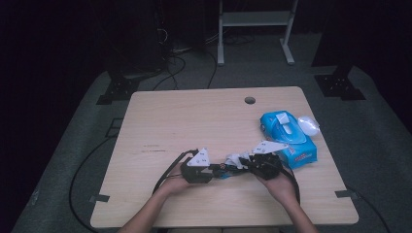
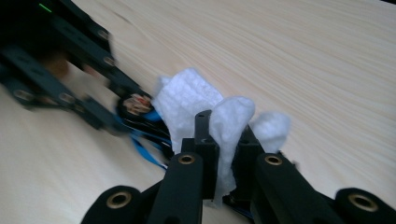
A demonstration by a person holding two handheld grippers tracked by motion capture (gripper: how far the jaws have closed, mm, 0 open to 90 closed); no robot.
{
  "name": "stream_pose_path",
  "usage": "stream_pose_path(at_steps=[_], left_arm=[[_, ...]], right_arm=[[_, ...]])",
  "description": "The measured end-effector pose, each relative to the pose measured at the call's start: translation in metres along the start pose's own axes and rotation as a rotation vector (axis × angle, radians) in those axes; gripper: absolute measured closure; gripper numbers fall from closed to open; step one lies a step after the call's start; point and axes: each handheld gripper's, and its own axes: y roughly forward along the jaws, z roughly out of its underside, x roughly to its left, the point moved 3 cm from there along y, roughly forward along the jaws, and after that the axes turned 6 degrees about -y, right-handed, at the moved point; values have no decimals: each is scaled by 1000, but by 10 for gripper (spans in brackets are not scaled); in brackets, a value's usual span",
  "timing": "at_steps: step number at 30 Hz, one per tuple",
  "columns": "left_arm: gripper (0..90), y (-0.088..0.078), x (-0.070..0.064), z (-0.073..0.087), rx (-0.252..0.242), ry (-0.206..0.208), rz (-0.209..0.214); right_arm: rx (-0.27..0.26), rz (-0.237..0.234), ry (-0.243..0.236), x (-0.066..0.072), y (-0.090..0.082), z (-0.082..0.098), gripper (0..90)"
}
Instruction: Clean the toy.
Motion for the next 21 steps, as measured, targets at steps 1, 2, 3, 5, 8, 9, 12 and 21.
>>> stream_pose_path(at_steps=[1,2,3,5,8,9,12,21], left_arm=[[705,0,0,0,0,0,0],[705,0,0,0,-5,-4,2],[705,1,0,0,-7,-5,3],[706,2,-1,0,-8,0,5],[704,1,0,0,-8,-4,3],[705,0,1,1,-6,-8,1],[705,-2,2,2,-7,-6,-1],[706,-3,2,2,-3,-3,1]], right_arm=[[-25,-32,9,2,1,-2,841],[-34,-50,16,5,2,-4,841],[-34,-57,9,8,4,-7,841],[-23,-75,-11,16,12,-13,841],[7,-62,-61,28,28,-20,841],[8,-55,-72,29,30,-22,841],[-8,-4,-31,17,29,-27,842],[30,97,28,-23,-10,-1,842]])
